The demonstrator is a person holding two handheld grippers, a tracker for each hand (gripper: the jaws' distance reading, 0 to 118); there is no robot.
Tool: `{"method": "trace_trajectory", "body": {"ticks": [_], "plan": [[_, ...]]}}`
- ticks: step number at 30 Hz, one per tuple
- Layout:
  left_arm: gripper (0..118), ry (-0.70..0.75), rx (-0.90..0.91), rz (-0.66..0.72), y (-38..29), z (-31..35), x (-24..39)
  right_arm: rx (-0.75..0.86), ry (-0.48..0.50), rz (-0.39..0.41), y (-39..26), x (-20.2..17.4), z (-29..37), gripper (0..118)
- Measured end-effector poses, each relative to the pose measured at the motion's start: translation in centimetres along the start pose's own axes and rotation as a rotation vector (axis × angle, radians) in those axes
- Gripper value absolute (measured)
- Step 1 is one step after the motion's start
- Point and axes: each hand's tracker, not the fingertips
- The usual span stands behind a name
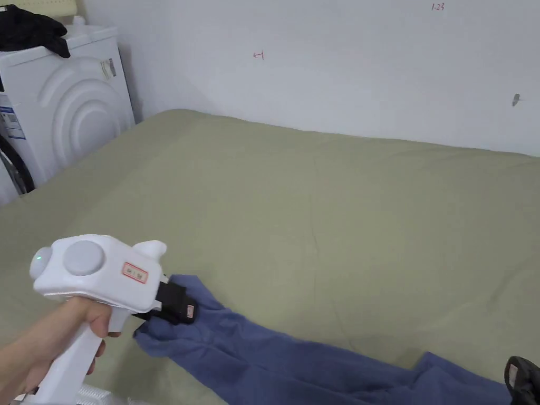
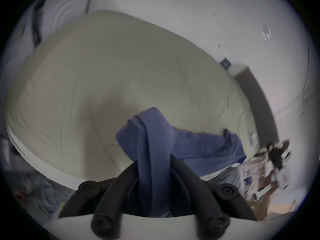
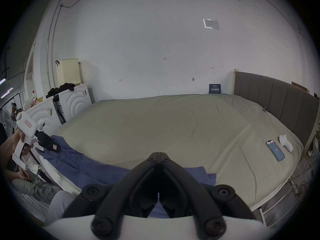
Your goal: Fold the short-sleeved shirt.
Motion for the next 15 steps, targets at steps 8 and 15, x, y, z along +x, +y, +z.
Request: {"method": "trace_trajectory", "body": {"ticks": [8,15], "plan": [[8,0.086,-0.113,-0.307,0.0,-7.4,12.0,-0.028,-0.040,-0.023,-1.4,2.4,1.6,1],[118,-0.022,-0.194,-0.353,-1.1,-14.6,18.2,-0.062,-0.063,-0.052,-2.5,3.7,2.1,2]]}}
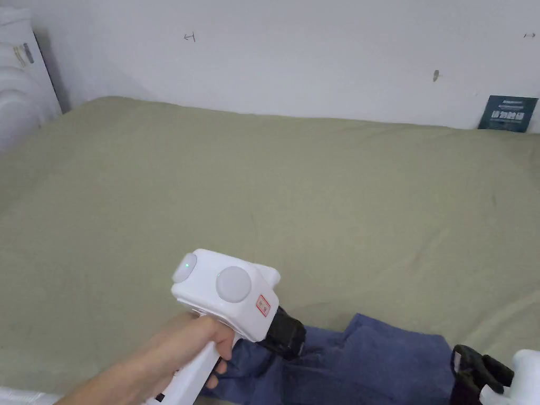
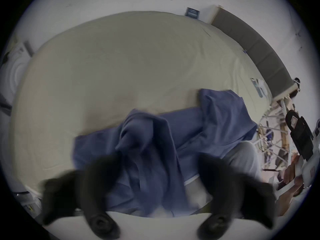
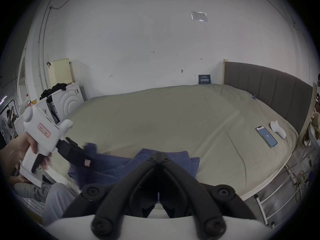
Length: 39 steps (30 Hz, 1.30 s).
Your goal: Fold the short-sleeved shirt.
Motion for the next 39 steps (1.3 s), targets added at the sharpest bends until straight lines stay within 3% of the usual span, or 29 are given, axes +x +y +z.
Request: {"method": "trace_trajectory", "body": {"ticks": [4,8,9,10,11,12,16,21,22,26,30,33,38,39], "plan": [[118,-0.033,0.056,0.069,0.0,0.6,-0.1,-0.017,-0.004,-0.006,-0.3,0.3,0.0,2],[106,-0.061,0.146,0.152,-1.8,4.2,-3.5,-0.035,0.004,-0.010,-0.5,0.2,-0.6,2],[85,-0.075,0.177,0.186,-2.5,4.8,-4.5,-0.039,0.009,-0.013,-0.5,0.2,-0.8,2],[40,-0.090,0.180,0.224,-3.2,5.0,-5.7,-0.043,0.017,-0.017,-0.6,0.1,-1.0,2],[5,-0.088,0.180,0.258,-3.9,5.0,-6.7,-0.048,0.025,-0.021,-0.7,0.0,-1.2,2],[0,-0.083,0.189,0.266,-4.2,4.5,-7.4,-0.052,0.030,-0.022,-0.8,-0.2,-1.3,2],[0,-0.211,0.136,0.320,-4.0,0.5,-7.7,-0.076,0.041,-0.016,-1.2,-0.7,-1.9,2],[0,-0.415,0.053,0.353,-2.3,-7.0,-3.1,-0.096,0.029,-0.018,-1.3,-0.7,-1.7,2],[0,-0.323,0.029,0.321,-2.1,-7.9,-2.1,-0.099,0.023,-0.020,-1.3,-0.6,-1.7,2],[0,-0.330,0.070,0.276,-2.2,-5.5,-2.0,-0.097,0.011,-0.008,-0.9,-0.6,-1.9,2],[0,-0.267,0.180,0.211,-4.2,1.1,-5.1,-0.093,0.014,0.006,-0.5,-0.9,-2.2,2],[0,-0.218,0.228,0.263,-6.5,5.5,-9.1,-0.094,0.025,0.012,-0.5,-1.4,-2.5,2],[0,-0.121,0.234,0.328,-9.4,6.3,-15.5,-0.104,0.042,0.014,-0.6,-2.4,-3.0,2],[10,-0.150,0.227,0.336,-9.7,6.1,-16.3,-0.106,0.045,0.012,-0.6,-2.6,-3.0,2]]}}
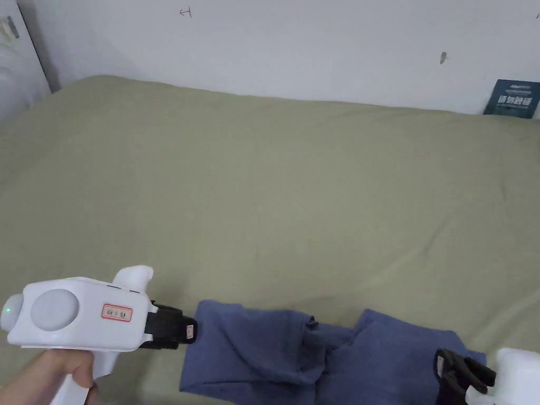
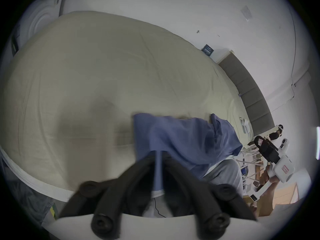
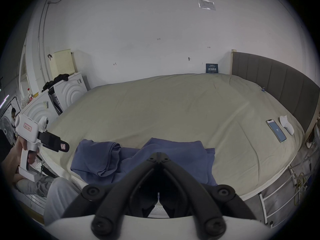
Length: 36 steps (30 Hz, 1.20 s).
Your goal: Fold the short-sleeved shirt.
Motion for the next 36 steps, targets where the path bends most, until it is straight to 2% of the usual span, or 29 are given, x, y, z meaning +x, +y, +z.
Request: {"method": "trace_trajectory", "body": {"ticks": [2,3,7,11,15,17,18,19,21,23,29,32,36], "plan": [[97,-0.055,-0.044,0.044,0.0,-1.4,-1.2,-0.008,0.001,0.005,0.1,-0.4,-0.2,2],[118,-0.074,-0.061,0.057,-0.1,-2.3,-1.6,-0.009,0.001,0.010,0.1,-0.5,-0.3,2],[117,-0.231,-0.073,0.155,0.4,-3.3,-0.3,-0.018,-0.005,0.030,0.2,-1.0,-0.3,2],[111,-0.323,-0.082,0.208,0.0,-5.0,0.5,-0.031,-0.022,0.050,0.2,-0.9,-0.3,2],[107,-0.488,-0.059,0.301,0.5,-5.9,0.0,-0.034,-0.035,0.045,0.2,-0.6,-0.2,2],[85,-0.427,-0.090,0.278,0.7,-8.0,-0.7,-0.038,-0.041,0.045,0.2,-0.5,-0.4,2],[62,-0.405,-0.096,0.258,0.8,-8.2,-0.6,-0.039,-0.041,0.046,0.2,-0.4,-0.4,2],[12,-0.368,-0.086,0.249,1.1,-8.0,-0.6,-0.039,-0.044,0.045,0.2,-0.4,-0.3,2],[12,-0.297,-0.093,0.276,0.5,-8.0,-0.7,-0.033,-0.040,0.036,0.3,-0.2,0.1,2],[12,-0.339,-0.086,0.276,0.4,-7.0,-0.5,-0.029,-0.038,0.038,0.4,-0.1,0.3,2],[12,-0.263,0.017,0.333,0.9,-2.8,-3.8,0.005,-0.035,0.028,1.0,0.3,0.7,2],[12,-0.128,0.071,0.325,1.5,2.3,-6.4,0.017,-0.016,0.023,1.2,0.3,0.7,2],[12,0.098,0.097,0.237,2.2,7.9,-6.6,0.023,0.008,0.029,1.4,0.0,0.2,2]]}}
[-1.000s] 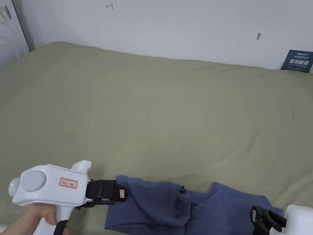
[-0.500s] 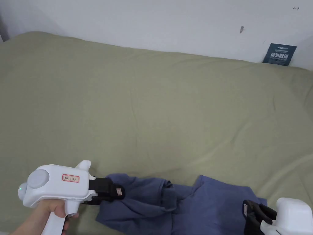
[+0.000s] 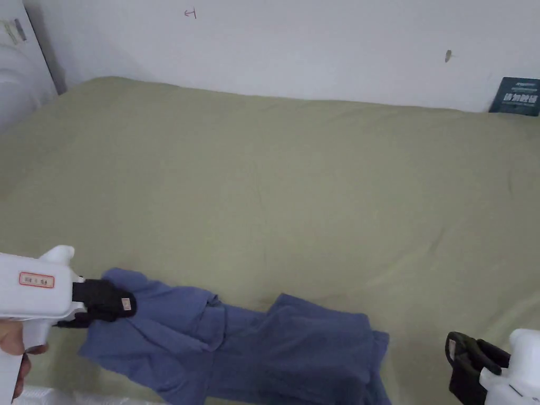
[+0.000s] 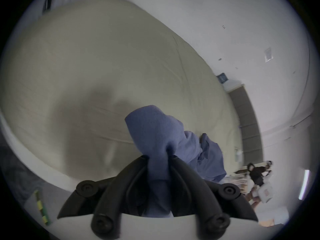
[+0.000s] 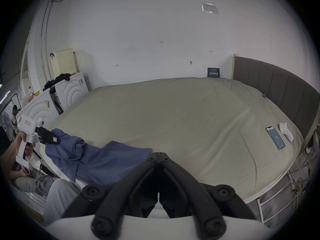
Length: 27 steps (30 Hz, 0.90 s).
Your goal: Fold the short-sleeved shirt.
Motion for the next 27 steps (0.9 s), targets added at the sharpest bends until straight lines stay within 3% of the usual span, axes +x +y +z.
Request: {"method": "trace_trajectory", "body": {"ticks": [4,10,16,19,22,23,24,25,27], "plan": [[12,0.100,0.003,-0.119,0.1,1.7,4.3,0.006,0.025,-0.010,-0.2,-0.3,-0.1,2],[12,0.139,-0.044,-0.341,-2.1,0.0,15.2,0.005,0.039,-0.023,-0.9,0.2,0.9,2],[12,0.190,-0.125,-0.552,-6.0,-6.0,25.2,0.012,0.013,-0.064,-1.2,2.0,1.7,2],[14,0.198,-0.175,-0.595,-8.2,-10.8,28.6,0.012,-0.004,-0.087,-1.4,2.8,2.0,2],[67,0.159,-0.171,-0.648,-10.8,-15.3,31.3,0.009,-0.025,-0.108,-1.7,3.5,2.3,2],[67,0.101,-0.194,-0.645,-10.8,-16.6,31.4,0.007,-0.033,-0.116,-1.7,3.7,2.4,2],[103,0.053,-0.229,-0.588,-10.8,-17.5,31.3,0.007,-0.037,-0.123,-1.8,3.8,2.6,2],[118,0.029,-0.218,-0.507,-10.6,-17.3,31.2,0.006,-0.041,-0.129,-1.9,4.0,2.8,2],[118,-0.016,-0.157,-0.407,-9.5,-16.6,30.1,0.004,-0.044,-0.132,-1.9,4.2,3.1,2]]}}
